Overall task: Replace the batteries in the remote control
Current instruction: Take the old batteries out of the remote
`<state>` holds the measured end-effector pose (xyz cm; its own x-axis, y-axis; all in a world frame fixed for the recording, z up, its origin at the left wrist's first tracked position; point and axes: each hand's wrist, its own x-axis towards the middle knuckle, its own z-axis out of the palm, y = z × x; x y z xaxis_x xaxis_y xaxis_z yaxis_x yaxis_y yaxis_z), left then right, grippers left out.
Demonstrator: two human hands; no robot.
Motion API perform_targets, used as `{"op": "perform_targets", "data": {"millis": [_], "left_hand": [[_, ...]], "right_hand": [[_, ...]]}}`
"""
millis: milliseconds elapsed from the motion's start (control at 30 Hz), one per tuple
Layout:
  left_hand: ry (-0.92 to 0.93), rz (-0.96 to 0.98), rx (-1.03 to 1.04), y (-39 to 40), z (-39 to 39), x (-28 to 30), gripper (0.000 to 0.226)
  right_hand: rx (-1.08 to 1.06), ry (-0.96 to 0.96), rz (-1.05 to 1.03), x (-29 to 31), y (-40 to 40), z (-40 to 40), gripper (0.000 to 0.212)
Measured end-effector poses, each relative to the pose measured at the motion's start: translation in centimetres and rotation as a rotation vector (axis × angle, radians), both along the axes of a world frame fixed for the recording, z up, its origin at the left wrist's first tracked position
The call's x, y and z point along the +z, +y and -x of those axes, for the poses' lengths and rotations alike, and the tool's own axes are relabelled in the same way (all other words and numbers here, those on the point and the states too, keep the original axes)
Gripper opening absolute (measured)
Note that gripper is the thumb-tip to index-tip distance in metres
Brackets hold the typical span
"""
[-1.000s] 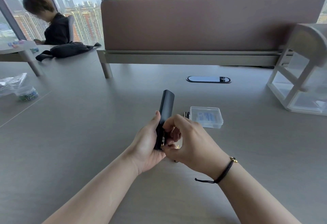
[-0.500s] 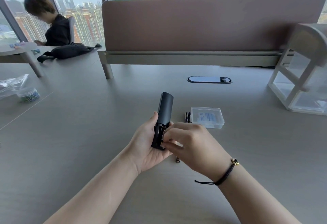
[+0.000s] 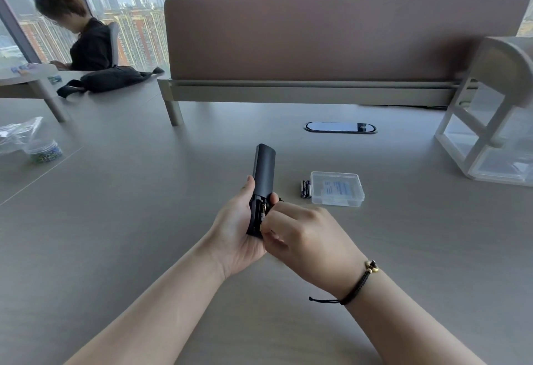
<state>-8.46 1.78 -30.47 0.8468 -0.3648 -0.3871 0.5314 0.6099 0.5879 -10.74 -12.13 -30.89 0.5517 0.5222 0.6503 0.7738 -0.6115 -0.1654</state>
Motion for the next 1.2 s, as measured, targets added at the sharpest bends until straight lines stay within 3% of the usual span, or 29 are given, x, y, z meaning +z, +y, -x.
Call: {"op": "perform_targets", "data": {"millis": [333,600,867,1033,1200], "left_hand": [[0.043,0.024,0.039,0.2,-0.3,-0.1,0.053],[0.041,0.006,0.117,0.2,-0.7,-0.3,0.048],[-0.067,0.008,0.107,0.2,-0.5,-0.3,0.044],[-0.156,-0.088,0.096,0.2,-0.7,-0.4,0.047],[-0.173,-0.085,0.123,0.5,-0.9,-0.6,0.050]], "right_hand": [[0.025,0.007,-0.007,-0.7,0.1,0.0,0.008],[0.047,0.106,-0.136,-0.8,-0.1,-0.2,0.022],[0.029,0.238,-0.276,-0.5,-0.5,-0.5,0.008],[-0.011,0.502,-0.631,0.3,-1.2,-0.9,0.017],[-0.072,0.687,-1.103,1.8,-3.2,-2.0,0.011]]}}
